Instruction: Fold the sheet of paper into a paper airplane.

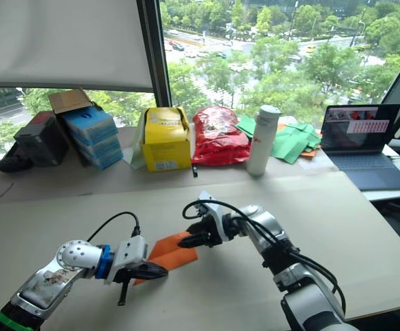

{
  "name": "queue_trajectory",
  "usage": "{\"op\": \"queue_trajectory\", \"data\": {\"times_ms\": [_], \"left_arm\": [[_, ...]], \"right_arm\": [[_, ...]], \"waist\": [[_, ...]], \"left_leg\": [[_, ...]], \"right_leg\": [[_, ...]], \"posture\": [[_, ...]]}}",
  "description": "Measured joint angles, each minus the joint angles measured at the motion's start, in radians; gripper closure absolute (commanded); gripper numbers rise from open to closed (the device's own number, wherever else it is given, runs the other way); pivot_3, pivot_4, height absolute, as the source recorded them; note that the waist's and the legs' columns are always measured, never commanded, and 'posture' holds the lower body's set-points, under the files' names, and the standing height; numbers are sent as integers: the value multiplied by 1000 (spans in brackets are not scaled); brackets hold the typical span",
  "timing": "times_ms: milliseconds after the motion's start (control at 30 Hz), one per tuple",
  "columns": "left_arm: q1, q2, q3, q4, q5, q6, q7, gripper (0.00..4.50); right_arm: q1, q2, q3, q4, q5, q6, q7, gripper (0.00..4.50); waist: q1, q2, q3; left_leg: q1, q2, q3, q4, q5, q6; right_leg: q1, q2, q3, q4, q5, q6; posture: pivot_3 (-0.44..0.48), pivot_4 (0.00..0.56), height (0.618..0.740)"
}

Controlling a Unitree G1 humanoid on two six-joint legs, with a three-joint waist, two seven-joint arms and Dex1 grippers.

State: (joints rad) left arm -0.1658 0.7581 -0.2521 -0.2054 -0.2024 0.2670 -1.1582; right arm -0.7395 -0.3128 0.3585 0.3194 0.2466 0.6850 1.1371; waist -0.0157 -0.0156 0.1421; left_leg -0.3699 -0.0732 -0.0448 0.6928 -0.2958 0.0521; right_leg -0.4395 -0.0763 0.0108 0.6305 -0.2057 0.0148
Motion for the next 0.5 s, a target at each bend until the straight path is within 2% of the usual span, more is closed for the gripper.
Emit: {"op": "queue_trajectory", "data": {"times_ms": [167,367,500], "left_arm": [[0,3,0,-9,0,14,0,4500],[1,8,0,-21,0,30,-1,4500],[0,11,0,-25,-2,40,-3,4500]], "right_arm": [[10,0,-15,0,3,0,-3,4474],[56,-2,-22,-46,4,-9,-17,4474],[131,-35,-22,-130,-2,-118,-16,4474]], "waist": [[0,0,0],[0,0,0],[1,0,0]], "left_leg": [[0,0,0,0,0,0],[0,0,0,0,0,0],[0,0,0,0,0,0]], "right_leg": [[0,0,0,0,0,0],[0,0,0,0,0,0],[0,0,0,0,0,0]], "posture": [[0,150,740],[0,150,740],[0,150,740]]}}
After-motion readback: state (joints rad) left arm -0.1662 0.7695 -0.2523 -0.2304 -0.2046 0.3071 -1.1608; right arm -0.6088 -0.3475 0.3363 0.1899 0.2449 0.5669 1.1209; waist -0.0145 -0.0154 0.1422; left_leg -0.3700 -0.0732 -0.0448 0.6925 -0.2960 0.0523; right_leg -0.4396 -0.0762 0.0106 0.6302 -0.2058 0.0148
